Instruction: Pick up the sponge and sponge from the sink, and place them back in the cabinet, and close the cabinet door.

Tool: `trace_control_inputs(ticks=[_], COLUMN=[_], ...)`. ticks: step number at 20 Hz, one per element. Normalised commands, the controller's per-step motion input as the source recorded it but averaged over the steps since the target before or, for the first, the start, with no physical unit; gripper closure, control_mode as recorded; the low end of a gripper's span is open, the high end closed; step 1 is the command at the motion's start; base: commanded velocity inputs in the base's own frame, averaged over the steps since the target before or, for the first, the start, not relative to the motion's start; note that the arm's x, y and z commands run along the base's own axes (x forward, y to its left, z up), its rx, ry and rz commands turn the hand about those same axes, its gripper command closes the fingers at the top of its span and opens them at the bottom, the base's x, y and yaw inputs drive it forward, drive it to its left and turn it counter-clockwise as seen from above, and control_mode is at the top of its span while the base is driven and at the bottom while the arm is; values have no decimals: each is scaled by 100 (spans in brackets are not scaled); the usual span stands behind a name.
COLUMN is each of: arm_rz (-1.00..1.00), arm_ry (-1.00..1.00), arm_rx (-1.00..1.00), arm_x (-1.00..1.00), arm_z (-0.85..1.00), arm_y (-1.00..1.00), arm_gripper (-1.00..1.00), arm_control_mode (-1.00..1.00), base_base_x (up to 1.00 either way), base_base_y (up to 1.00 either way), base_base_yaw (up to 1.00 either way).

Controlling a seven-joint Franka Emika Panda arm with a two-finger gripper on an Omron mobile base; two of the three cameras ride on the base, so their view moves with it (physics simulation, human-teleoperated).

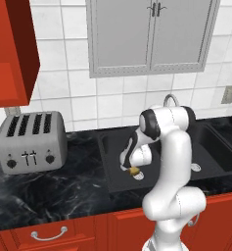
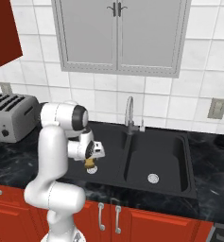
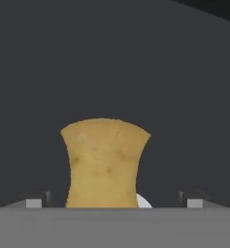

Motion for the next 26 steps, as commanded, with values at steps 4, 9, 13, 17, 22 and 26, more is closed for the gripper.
trace_control_inputs(ticks=[4, 9, 13, 17, 22, 26], arm_rz=[0, 0, 0, 0, 0, 0], arm_ry=[4, 4, 4, 6, 7, 7], arm_rx=[0, 0, 0, 0, 0, 0], arm_x=[18, 17, 16, 11, 5, 2], arm_z=[-20, -20, -18, -18, -21, -21], arm_y=[1, 1, 3, 5, 5, 5], arm_gripper=[-100, -100, -100, -100, -100, 100], arm_control_mode=[-100, -100, -100, -100, -100, -100], base_base_x=[0, 0, 0, 0, 0, 0], base_base_y=[0, 0, 0, 0, 0, 0], base_base_yaw=[0, 0, 0, 0, 0, 0])
